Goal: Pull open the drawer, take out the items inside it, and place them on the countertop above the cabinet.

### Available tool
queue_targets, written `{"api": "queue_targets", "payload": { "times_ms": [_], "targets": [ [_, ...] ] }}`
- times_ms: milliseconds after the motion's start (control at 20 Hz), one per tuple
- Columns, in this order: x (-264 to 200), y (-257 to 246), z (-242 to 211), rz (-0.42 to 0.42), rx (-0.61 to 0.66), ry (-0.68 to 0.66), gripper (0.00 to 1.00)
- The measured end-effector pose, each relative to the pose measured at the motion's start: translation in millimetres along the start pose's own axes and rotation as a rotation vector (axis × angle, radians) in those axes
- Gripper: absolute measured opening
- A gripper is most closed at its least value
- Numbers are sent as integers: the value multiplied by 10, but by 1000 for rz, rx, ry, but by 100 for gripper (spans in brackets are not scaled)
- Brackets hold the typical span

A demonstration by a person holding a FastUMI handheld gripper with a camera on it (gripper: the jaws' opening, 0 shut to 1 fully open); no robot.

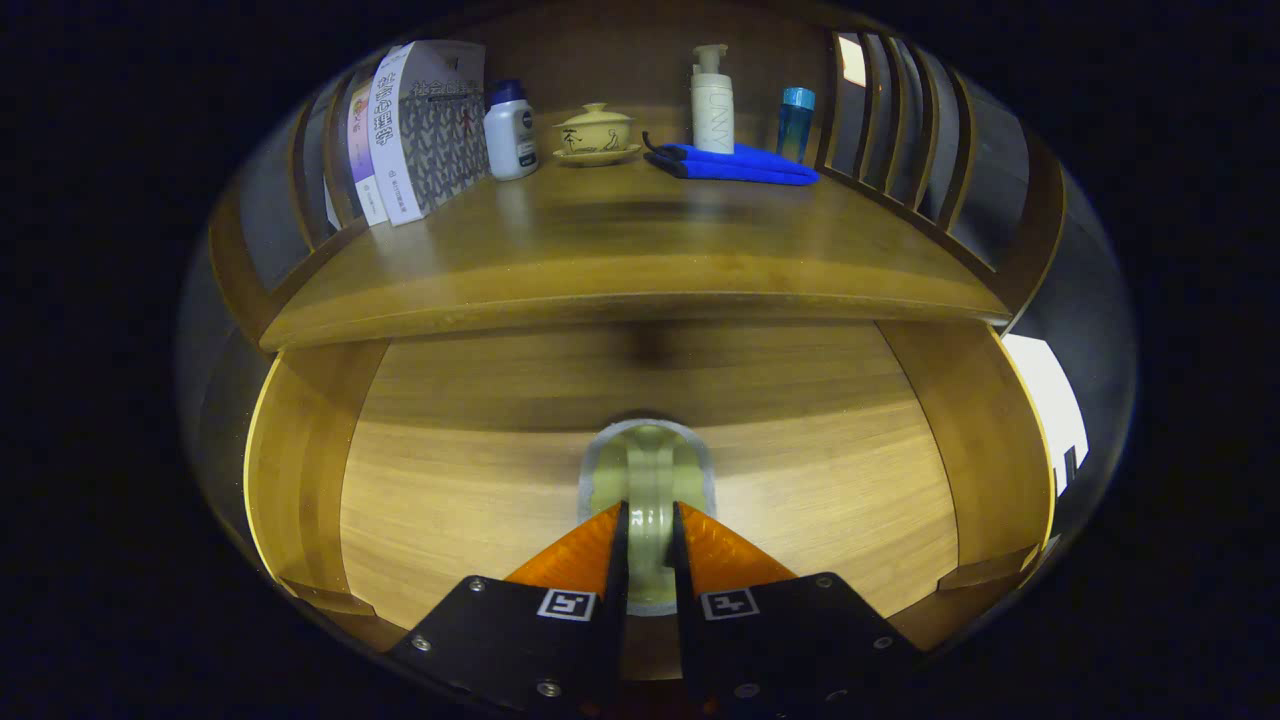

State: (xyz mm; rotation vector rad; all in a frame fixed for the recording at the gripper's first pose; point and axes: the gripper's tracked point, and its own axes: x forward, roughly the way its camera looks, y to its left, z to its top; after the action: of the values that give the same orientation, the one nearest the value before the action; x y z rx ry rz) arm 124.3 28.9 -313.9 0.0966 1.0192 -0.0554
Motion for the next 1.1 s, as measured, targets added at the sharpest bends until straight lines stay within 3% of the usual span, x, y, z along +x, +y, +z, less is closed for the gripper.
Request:
{"api": "queue_targets", "payload": {
  "times_ms": [200, 450, 750, 1100],
  "targets": [
    [-143, 1, -131, 20, -20, -28, 18],
    [-554, -45, 117, 8, -24, -165, 11],
    [-894, -86, 789, 28, 41, -332, 11],
    [-758, -107, 1638, 61, 74, -469, 11]
  ]
}}
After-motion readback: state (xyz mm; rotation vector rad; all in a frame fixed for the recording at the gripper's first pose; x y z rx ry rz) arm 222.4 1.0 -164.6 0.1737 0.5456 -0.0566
